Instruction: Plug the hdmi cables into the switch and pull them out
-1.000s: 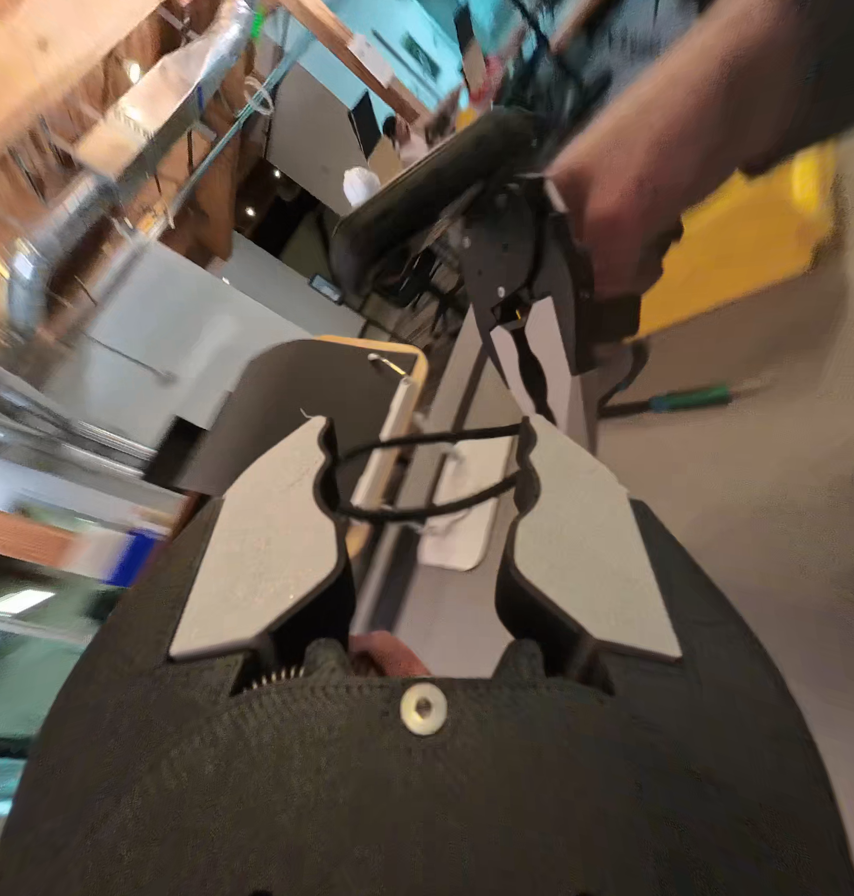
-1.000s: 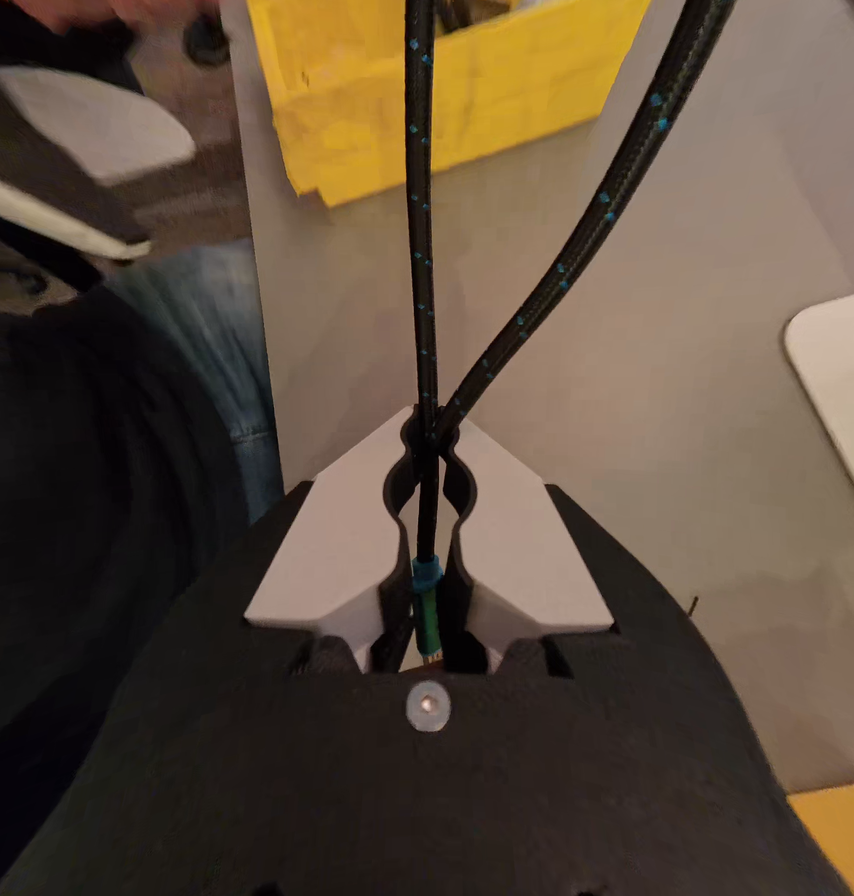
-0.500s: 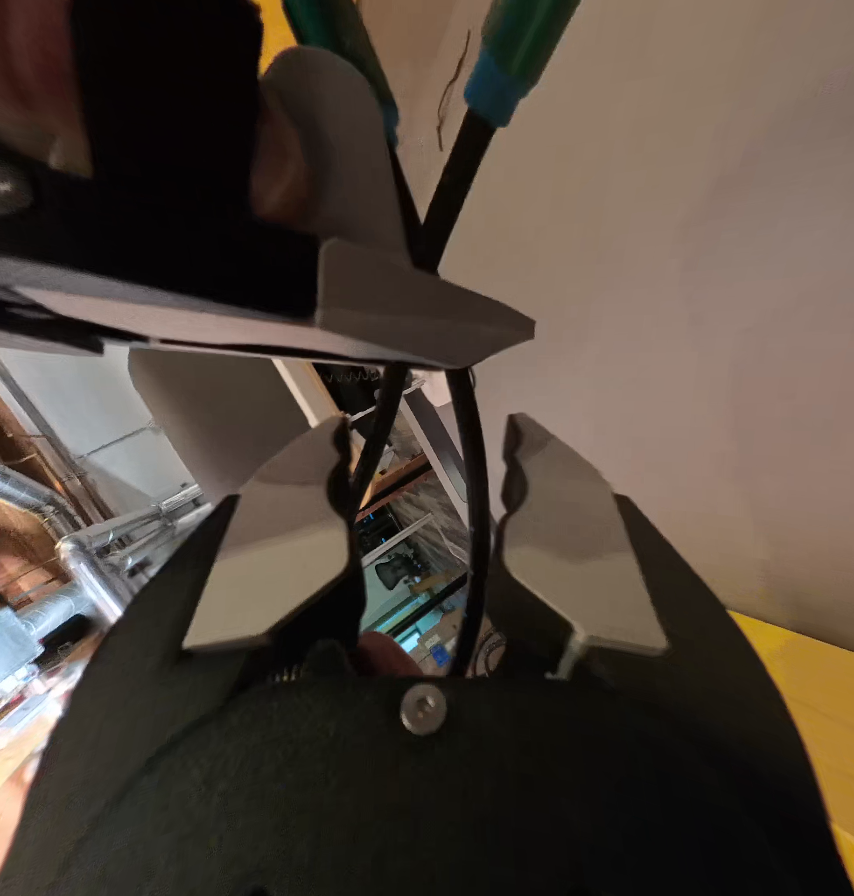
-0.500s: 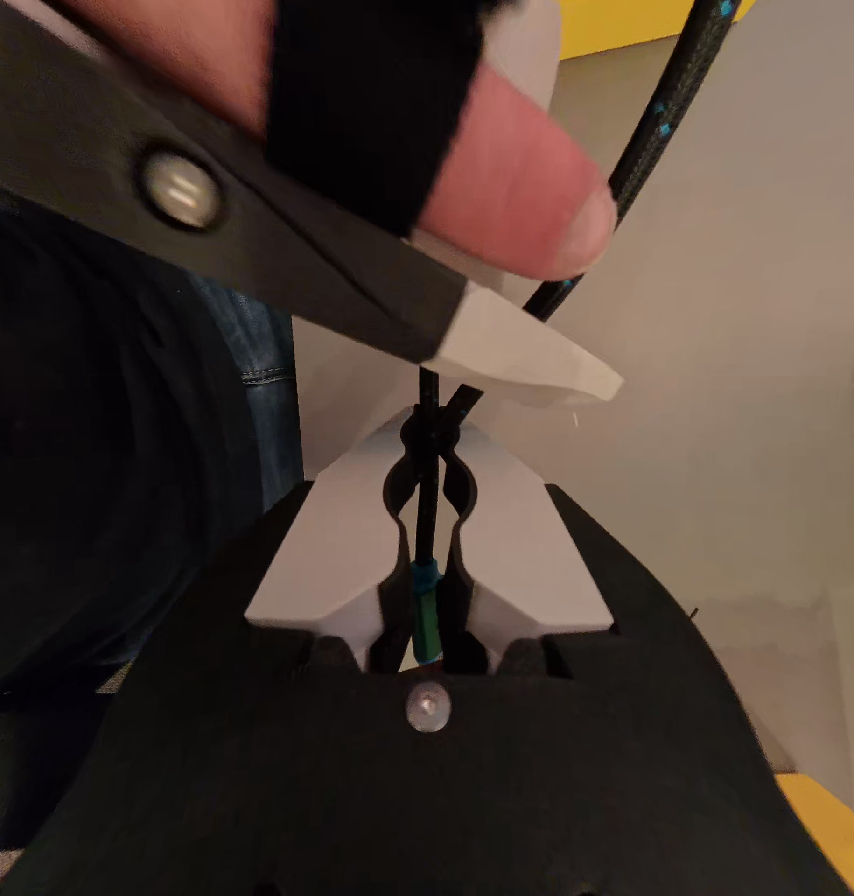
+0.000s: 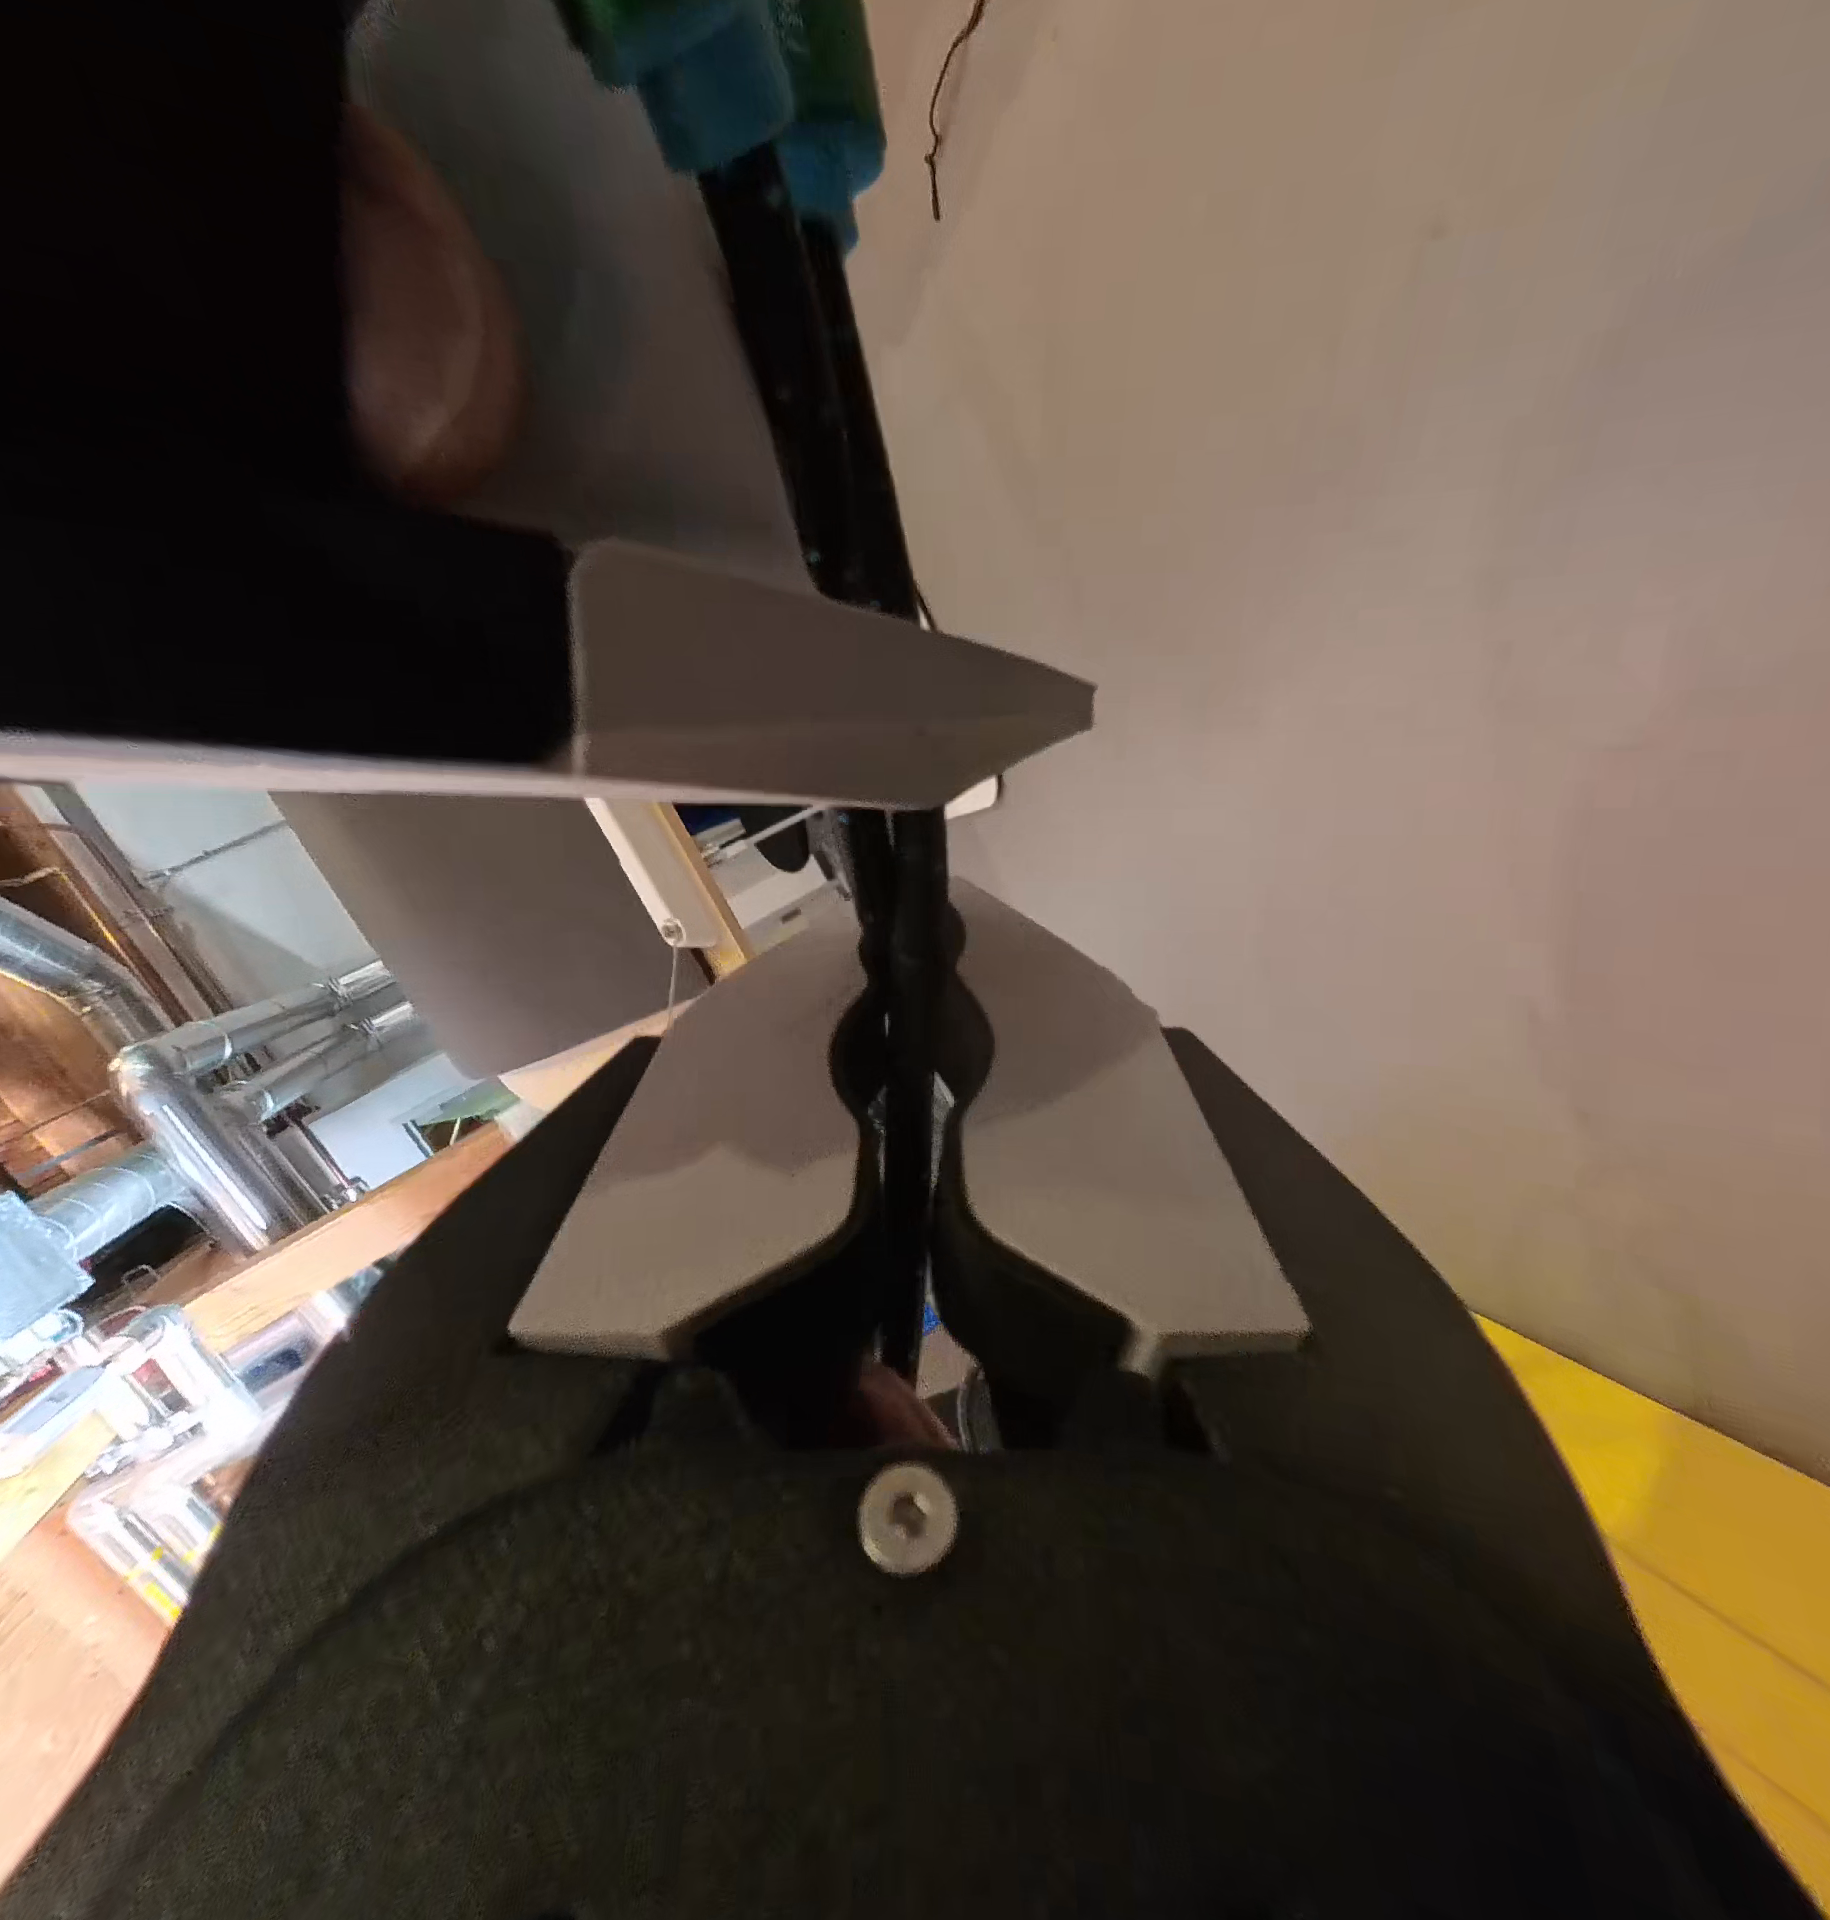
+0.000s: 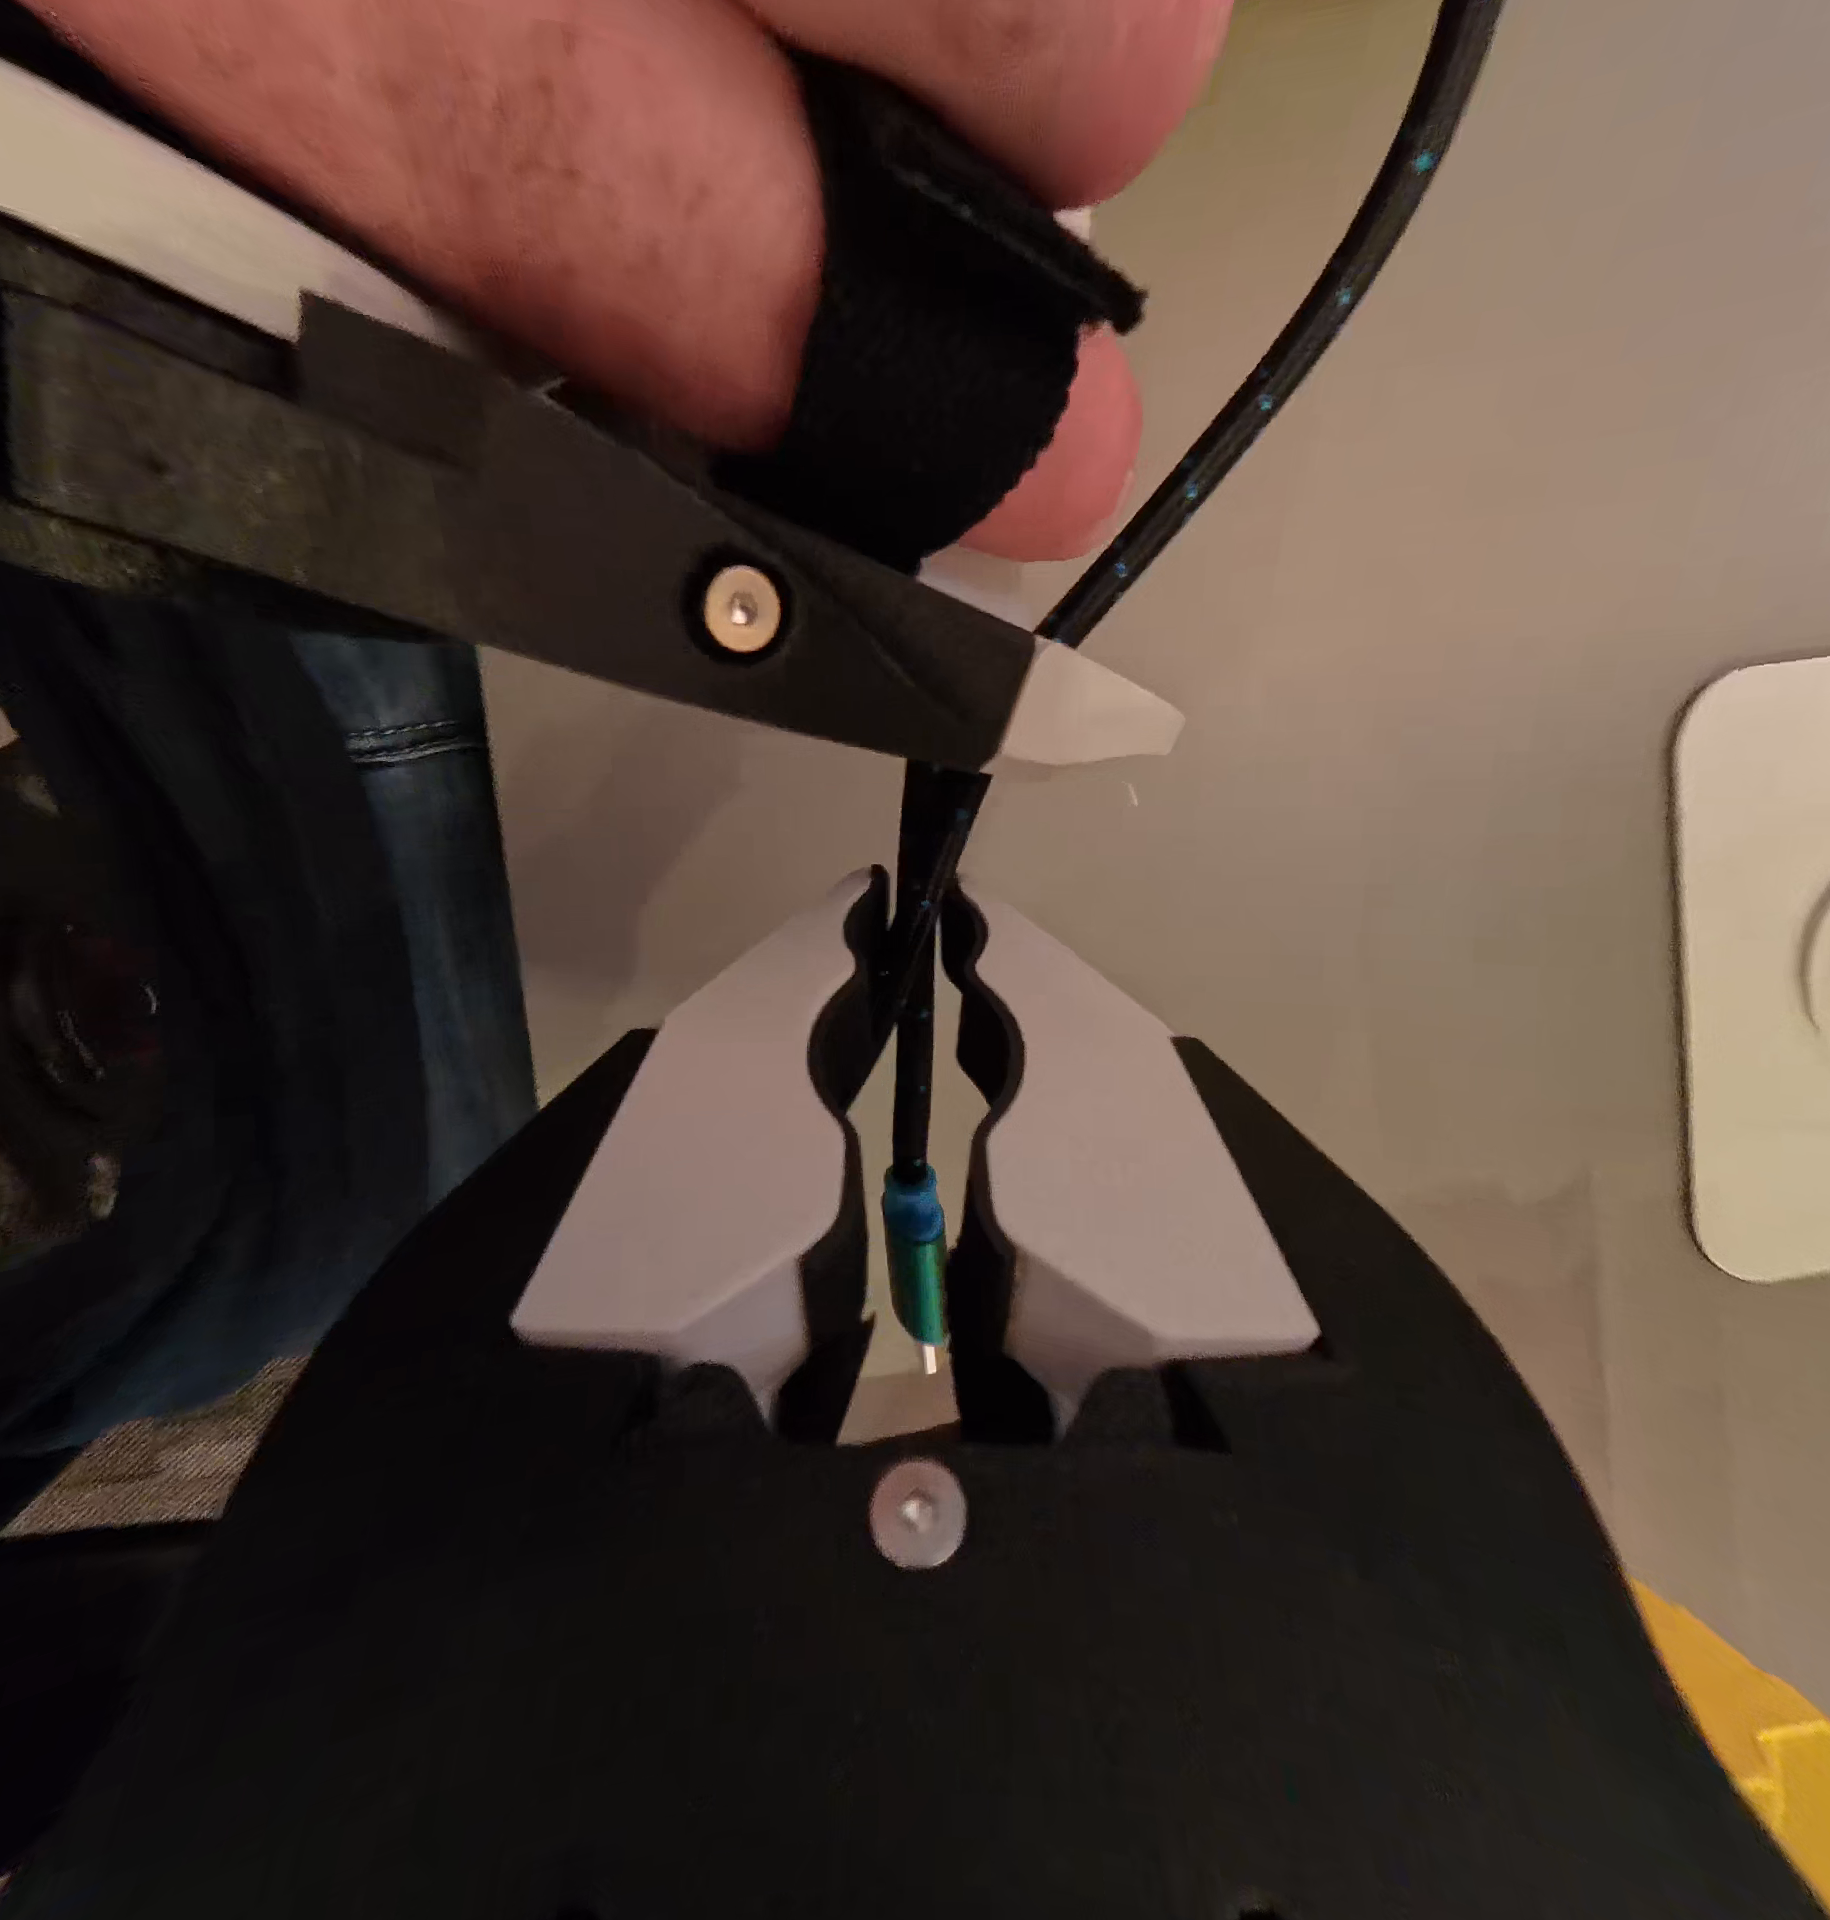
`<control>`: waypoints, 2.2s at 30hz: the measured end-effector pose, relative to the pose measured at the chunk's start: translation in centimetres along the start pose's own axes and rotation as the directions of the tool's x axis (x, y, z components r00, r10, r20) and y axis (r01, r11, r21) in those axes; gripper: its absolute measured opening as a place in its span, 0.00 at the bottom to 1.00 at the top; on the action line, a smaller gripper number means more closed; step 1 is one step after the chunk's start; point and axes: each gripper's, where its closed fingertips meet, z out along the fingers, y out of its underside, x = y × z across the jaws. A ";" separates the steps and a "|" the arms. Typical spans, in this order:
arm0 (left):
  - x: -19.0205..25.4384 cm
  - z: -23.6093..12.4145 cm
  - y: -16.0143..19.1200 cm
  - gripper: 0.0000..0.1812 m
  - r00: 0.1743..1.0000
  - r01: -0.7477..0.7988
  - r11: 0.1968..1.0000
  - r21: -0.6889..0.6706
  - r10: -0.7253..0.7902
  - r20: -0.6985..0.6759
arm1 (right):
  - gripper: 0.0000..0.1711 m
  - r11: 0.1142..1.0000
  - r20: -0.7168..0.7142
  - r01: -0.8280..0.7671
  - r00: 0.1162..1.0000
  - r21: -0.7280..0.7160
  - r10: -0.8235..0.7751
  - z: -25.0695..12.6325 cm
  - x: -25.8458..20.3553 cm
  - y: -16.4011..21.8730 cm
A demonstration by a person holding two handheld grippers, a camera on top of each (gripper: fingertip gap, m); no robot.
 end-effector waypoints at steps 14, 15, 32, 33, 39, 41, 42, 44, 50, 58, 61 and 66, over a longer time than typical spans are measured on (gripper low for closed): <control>0.7 0.7 -0.6 0.02 0.992 0.115 0.993 0.024 -0.113 -0.056 | 0.11 0.996 -0.110 0.088 0.990 0.033 -0.084 -0.3 0.6 -0.5; 0.6 0.6 -0.5 0.01 0.993 0.109 0.994 0.022 -0.108 -0.042 | 0.06 0.996 -0.063 0.060 0.996 0.069 -0.055 -0.3 0.3 -0.6; -5.5 -4.3 -1.3 0.01 0.909 0.039 0.978 0.203 -0.119 0.399 | 0.16 0.928 0.489 -0.274 0.864 0.254 0.121 -4.8 -5.2 -0.6; -5.6 -4.6 -1.4 0.02 0.905 0.045 0.974 0.221 -0.133 0.403 | 0.15 0.930 0.499 -0.256 0.861 0.262 0.097 -5.1 -5.7 -0.4; -6.6 -8.0 -3.1 0.02 0.875 0.248 0.816 0.522 -0.420 0.240 | 0.03 0.869 0.552 -0.130 0.814 0.477 -0.181 -8.1 -8.9 -1.5; -6.8 -10.0 -4.4 0.02 0.868 0.319 0.688 0.651 -0.488 0.091 | 0.03 0.833 0.582 -0.083 0.753 0.547 -0.307 -9.5 -10.8 -1.8; -6.6 -10.8 -5.0 0.02 0.865 0.355 0.624 0.696 -0.502 0.010 | 0.03 0.824 0.580 -0.044 0.731 0.565 -0.359 -9.8 -11.6 -1.7; -6.5 -12.1 -5.9 0.02 0.808 0.487 0.435 0.758 -0.554 -0.201 | 0.03 0.784 0.572 -0.001 0.685 0.620 -0.451 -10.8 -12.6 -2.0; -5.5 -9.8 -4.7 0.01 0.744 0.595 0.443 0.671 -0.619 -0.251 | 0.05 0.847 0.565 -0.042 0.762 0.531 -0.316 -8.7 -10.1 -2.0; -3.8 -5.2 -1.5 0.01 0.859 0.382 0.829 0.409 -0.482 0.173 | 0.28 0.909 0.364 -0.102 0.930 0.404 -0.057 -7.0 -4.5 -1.2; -3.7 -4.7 -1.0 0.01 0.867 0.346 0.865 0.362 -0.443 0.228 | 0.34 0.882 0.307 -0.136 0.952 0.452 -0.011 -8.7 -2.9 -1.5; -2.8 -3.8 0.1 0.01 0.874 0.339 0.889 0.306 -0.419 0.247 | 0.32 0.808 0.140 -0.222 0.975 0.546 0.173 -12.5 2.4 -0.3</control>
